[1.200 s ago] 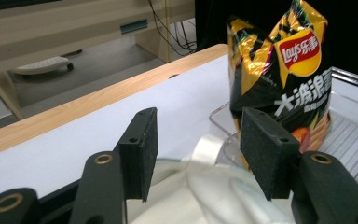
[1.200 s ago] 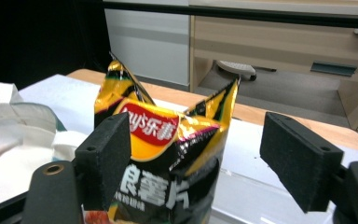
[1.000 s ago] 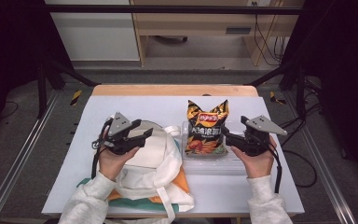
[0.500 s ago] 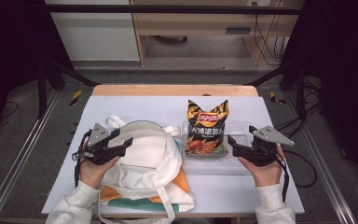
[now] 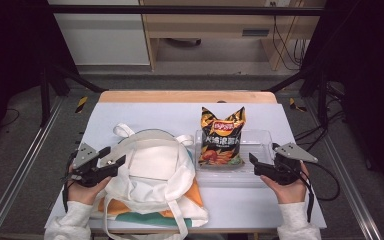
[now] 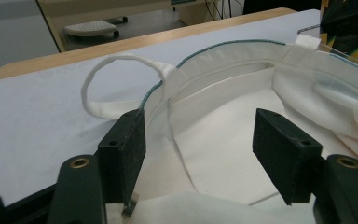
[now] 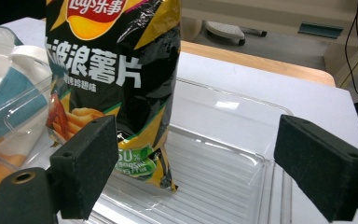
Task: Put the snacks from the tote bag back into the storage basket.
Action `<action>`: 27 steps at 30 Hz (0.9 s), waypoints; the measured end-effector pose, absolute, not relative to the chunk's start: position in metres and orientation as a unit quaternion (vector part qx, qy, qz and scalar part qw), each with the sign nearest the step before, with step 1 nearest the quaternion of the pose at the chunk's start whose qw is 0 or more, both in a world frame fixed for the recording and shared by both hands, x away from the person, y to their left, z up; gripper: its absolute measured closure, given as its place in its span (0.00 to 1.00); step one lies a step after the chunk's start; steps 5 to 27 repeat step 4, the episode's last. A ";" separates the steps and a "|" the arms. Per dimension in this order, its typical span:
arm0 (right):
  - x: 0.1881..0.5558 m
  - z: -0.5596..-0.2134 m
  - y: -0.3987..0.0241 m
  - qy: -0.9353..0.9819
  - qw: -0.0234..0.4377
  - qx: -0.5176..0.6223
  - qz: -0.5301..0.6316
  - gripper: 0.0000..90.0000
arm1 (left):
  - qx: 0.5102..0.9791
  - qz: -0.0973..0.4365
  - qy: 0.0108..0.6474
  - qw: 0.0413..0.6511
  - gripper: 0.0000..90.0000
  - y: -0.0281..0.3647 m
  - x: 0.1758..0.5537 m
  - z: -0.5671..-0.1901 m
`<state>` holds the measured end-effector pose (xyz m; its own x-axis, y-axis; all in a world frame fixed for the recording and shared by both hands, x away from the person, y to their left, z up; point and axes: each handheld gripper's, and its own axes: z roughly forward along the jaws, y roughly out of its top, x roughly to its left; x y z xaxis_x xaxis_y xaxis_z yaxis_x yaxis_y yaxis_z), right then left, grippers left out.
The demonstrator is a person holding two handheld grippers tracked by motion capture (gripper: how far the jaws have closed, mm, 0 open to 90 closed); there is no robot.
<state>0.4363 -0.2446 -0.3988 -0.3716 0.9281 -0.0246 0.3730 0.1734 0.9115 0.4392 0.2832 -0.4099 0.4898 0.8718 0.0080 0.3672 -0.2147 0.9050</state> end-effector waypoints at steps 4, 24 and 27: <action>0.436 -0.398 -0.248 0.695 0.314 0.470 0.444 0.16 | 0.719 0.287 0.435 0.460 0.36 0.295 0.435 -0.409; 0.436 -0.398 -0.248 0.695 0.314 0.470 0.444 0.16 | 0.719 0.287 0.435 0.460 0.36 0.295 0.435 -0.409; 0.436 -0.398 -0.248 0.695 0.314 0.470 0.444 0.16 | 0.719 0.287 0.435 0.460 0.36 0.295 0.435 -0.409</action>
